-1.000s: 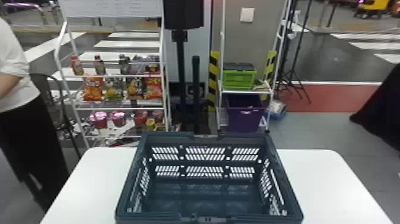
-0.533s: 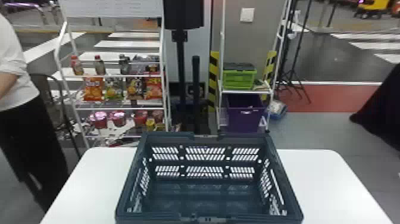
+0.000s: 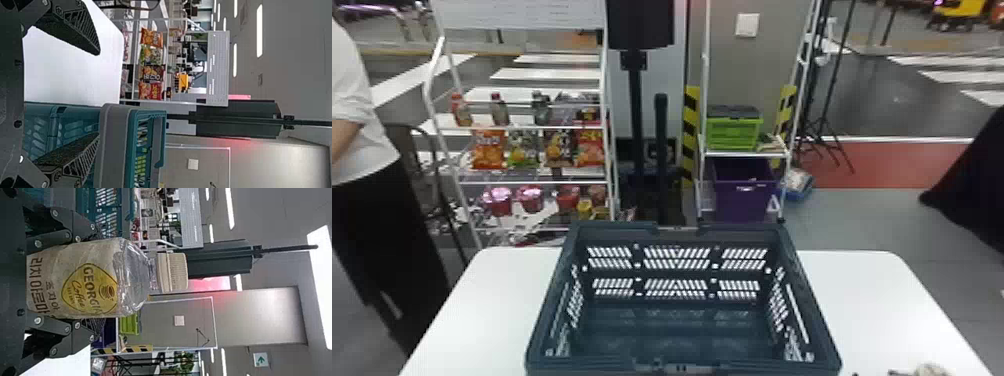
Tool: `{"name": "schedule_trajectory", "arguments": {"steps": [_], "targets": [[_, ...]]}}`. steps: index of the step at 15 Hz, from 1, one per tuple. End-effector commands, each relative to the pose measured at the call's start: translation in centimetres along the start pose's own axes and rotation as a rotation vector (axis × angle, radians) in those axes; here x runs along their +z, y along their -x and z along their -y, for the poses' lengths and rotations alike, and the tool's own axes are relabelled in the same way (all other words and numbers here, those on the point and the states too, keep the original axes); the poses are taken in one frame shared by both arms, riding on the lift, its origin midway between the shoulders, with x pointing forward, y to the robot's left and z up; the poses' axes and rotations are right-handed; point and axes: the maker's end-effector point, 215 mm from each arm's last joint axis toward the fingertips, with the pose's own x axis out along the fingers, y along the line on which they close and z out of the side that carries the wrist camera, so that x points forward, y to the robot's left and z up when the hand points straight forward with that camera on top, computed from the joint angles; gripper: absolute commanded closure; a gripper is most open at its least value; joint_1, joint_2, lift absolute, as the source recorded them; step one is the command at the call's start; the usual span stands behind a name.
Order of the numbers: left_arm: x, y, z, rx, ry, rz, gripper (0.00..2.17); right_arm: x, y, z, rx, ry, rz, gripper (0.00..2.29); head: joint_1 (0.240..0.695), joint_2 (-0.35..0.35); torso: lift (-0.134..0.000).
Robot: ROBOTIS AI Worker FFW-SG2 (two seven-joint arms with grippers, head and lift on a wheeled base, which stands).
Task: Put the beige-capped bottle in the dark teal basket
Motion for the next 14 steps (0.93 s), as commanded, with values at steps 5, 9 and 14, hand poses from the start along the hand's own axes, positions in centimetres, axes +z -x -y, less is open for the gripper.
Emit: {"name": "schedule_trajectory", "arguments": {"steps": [5, 9, 14], "targets": [[-0.4, 0.1, -0.2, 0.002, -0.003, -0.005, 0.16, 3.7, -7.0, -1.8, 0.039, -0.017, -0.066, 2.14, 0.499, 0.000, 0.000], [-0.5, 0.1, -0.2, 0.003, -0.003, -0.008, 0.15, 3.0, -10.9, -3.5, 0.058, -0.014, -0.171, 2.14, 0.499, 0.000, 0.000], [-0.8, 0.1, -0.5, 0.008, -0.003, -0.013, 0.15, 1.1, -15.5, -6.2, 0.084, 0.017, -0.349, 2.14, 0.499, 0.000, 0.000]]}}
